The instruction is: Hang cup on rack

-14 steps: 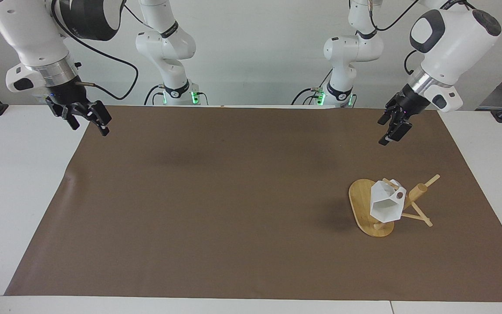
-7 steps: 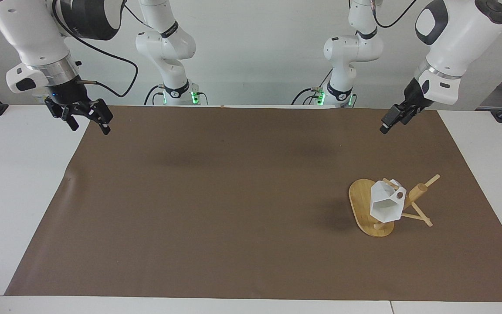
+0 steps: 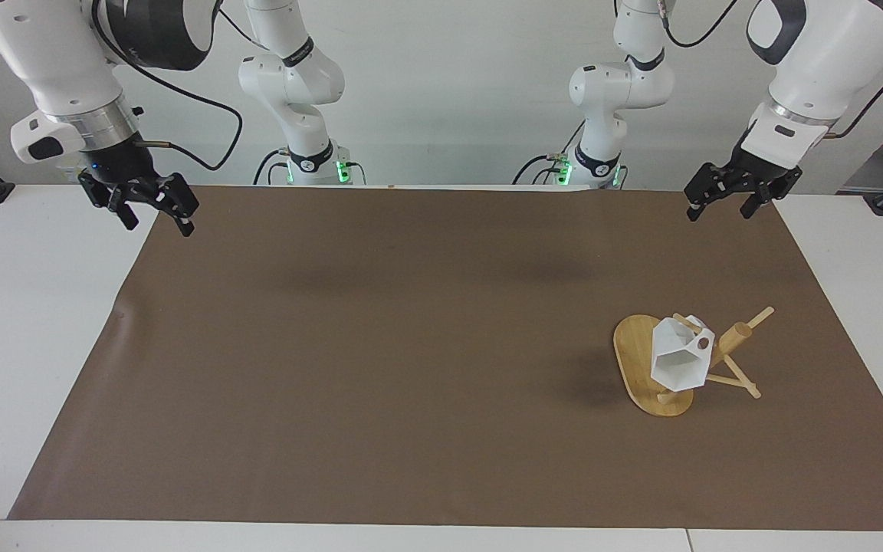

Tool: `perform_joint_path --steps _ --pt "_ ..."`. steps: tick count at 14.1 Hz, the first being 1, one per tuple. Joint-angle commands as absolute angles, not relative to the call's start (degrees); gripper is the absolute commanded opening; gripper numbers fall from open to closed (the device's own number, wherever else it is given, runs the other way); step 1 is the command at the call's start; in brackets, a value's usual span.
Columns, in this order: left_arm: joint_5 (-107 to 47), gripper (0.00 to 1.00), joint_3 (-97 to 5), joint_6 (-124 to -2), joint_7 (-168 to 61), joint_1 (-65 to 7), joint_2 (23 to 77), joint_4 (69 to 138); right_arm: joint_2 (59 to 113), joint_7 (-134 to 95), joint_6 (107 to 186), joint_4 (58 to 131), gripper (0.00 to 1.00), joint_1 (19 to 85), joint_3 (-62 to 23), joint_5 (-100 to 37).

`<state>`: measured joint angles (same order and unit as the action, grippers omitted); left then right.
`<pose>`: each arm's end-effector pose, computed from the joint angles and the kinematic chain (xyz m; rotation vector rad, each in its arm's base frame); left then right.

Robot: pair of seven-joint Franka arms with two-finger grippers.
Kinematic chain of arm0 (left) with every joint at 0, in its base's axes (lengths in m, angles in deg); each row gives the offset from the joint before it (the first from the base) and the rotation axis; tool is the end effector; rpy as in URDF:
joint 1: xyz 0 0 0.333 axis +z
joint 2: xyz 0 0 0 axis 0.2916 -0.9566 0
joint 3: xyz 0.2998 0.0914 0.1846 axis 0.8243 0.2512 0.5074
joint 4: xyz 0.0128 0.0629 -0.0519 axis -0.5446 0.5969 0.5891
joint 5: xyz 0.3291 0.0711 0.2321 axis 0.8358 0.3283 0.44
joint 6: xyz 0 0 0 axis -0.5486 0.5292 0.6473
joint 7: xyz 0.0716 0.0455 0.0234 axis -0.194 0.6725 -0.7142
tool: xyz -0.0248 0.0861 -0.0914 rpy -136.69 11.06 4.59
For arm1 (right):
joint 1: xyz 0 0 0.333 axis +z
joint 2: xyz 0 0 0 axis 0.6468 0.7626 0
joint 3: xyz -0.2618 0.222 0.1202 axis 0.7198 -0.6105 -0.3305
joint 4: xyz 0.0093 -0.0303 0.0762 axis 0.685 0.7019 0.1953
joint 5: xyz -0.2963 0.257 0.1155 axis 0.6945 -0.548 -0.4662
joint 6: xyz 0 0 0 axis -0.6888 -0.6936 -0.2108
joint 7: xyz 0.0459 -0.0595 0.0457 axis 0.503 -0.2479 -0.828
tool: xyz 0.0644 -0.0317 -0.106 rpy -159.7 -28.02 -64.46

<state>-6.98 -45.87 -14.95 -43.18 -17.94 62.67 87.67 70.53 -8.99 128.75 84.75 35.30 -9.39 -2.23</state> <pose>0.5494 -0.0408 0.6519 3.1122 0.0326 -0.0112 0.5822 -0.0750 0.6385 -3.1101 0.2647 -0.1672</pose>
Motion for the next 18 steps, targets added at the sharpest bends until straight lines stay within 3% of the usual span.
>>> perform_joint_path --steps 1,5,9,18 --pt "-5.83 1.0 -45.77 -8.24 -41.69 -15.56 58.46 79.19 69.12 -9.7 129.07 86.32 1.0 34.68 -9.92 -2.53" --pt "-5.48 1.0 -45.86 -7.25 -37.48 -14.93 59.41 78.11 69.12 -9.7 129.07 86.32 1.0 35.12 -10.01 -2.53" --pt "-5.13 1.0 -45.86 -6.72 -37.39 -14.93 62.58 82.06 69.12 -9.7 129.07 86.32 1.0 35.12 -10.01 -2.53" --pt "-3.63 1.0 -45.86 -7.16 -35.8 -14.84 62.67 82.33 69.12 -9.7 129.07 86.32 1.0 35.12 -10.01 -2.53"
